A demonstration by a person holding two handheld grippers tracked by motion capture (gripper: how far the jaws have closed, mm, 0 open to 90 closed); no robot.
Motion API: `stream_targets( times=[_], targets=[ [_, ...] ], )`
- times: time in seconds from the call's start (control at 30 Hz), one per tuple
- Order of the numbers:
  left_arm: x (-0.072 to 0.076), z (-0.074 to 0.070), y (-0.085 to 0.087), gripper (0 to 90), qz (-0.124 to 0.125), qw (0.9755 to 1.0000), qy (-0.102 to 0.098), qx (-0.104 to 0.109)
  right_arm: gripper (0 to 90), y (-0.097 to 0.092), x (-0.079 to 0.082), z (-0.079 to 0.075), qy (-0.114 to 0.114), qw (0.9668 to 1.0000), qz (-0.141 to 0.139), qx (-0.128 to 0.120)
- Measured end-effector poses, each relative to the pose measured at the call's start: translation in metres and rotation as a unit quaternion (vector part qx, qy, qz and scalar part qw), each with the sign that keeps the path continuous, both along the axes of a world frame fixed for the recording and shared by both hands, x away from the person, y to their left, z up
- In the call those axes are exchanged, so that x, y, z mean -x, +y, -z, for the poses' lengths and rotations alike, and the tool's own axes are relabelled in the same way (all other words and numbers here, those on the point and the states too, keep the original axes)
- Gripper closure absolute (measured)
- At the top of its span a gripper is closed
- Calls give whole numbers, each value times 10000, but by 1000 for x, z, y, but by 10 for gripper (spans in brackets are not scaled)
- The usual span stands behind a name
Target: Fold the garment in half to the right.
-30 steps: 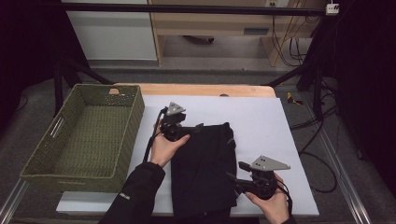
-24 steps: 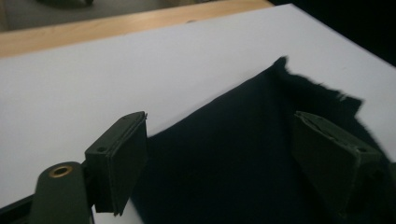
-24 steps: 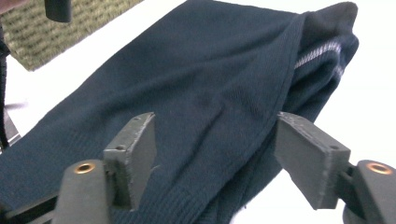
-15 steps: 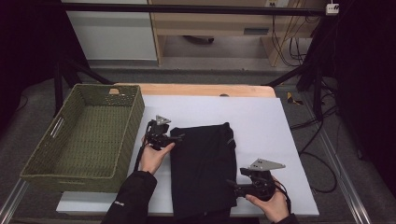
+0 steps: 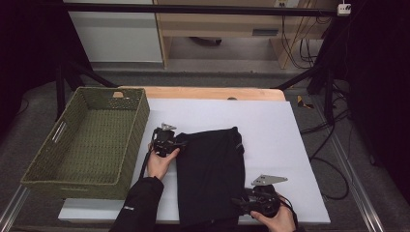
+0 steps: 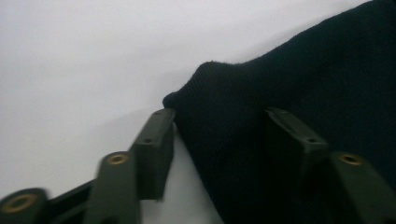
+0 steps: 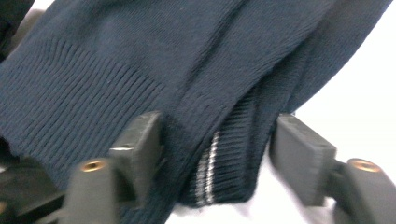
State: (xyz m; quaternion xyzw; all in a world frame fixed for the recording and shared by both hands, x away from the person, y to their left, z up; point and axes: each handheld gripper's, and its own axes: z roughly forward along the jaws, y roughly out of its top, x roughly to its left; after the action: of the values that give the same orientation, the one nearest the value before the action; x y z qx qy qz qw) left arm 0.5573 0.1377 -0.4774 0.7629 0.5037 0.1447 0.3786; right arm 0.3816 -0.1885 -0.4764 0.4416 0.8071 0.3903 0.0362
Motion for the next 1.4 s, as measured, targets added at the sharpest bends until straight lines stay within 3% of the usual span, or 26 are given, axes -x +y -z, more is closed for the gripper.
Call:
stream_targets(
  times=[0.17, 0.27, 0.4, 0.63, 0.93, 1.0, 1.1, 1.13, 1.23, 1.27, 1.33, 1.4],
  targets=[
    [0, -2, -2, 694, -173, 9998, -9, 110, 627, 1, 4, -5, 142, 9999, 84, -21],
    [-1, -3, -5, 761, -210, 9997, -40, 104, 702, 0, 5, -8, 159, 9997, 168, -42],
    [-3, -2, -4, 782, -292, 9993, -50, 227, 754, -3, 5, -13, 235, 9993, 288, -53],
    [-3, -4, -4, 785, -370, 9990, -96, 234, 786, 1, 16, -27, 27, 9990, 436, -4],
    [-5, -4, -3, 784, -288, 9989, -178, 331, 785, 6, 31, -30, 197, 9981, 519, -258],
    [-5, -2, -3, 781, -236, 9990, -179, 343, 785, 6, 30, -26, 266, 9978, 577, -192],
    [-6, -1, -1, 732, -181, 9988, -253, 366, 749, 4, 25, -13, 424, 9971, 628, 59],
    [-5, -3, 0, 699, -178, 9988, -273, 369, 715, 4, 25, -12, 350, 9976, 585, 69],
    [0, -10, 3, 549, -169, 9987, -340, 343, 518, 3, 26, -18, -206, 9989, 342, 265],
    [2, -13, 4, 491, -153, 9986, -338, 374, 477, 1, 25, -20, -325, 9989, 274, 180],
    [9, -21, 6, 403, -71, 9982, -348, 486, 438, -3, 21, -22, -248, 9990, 358, 11],
    [19, -27, 8, 311, 51, 9982, -426, 429, 423, -10, 15, -24, -385, 9984, 395, -122]
  ],
)
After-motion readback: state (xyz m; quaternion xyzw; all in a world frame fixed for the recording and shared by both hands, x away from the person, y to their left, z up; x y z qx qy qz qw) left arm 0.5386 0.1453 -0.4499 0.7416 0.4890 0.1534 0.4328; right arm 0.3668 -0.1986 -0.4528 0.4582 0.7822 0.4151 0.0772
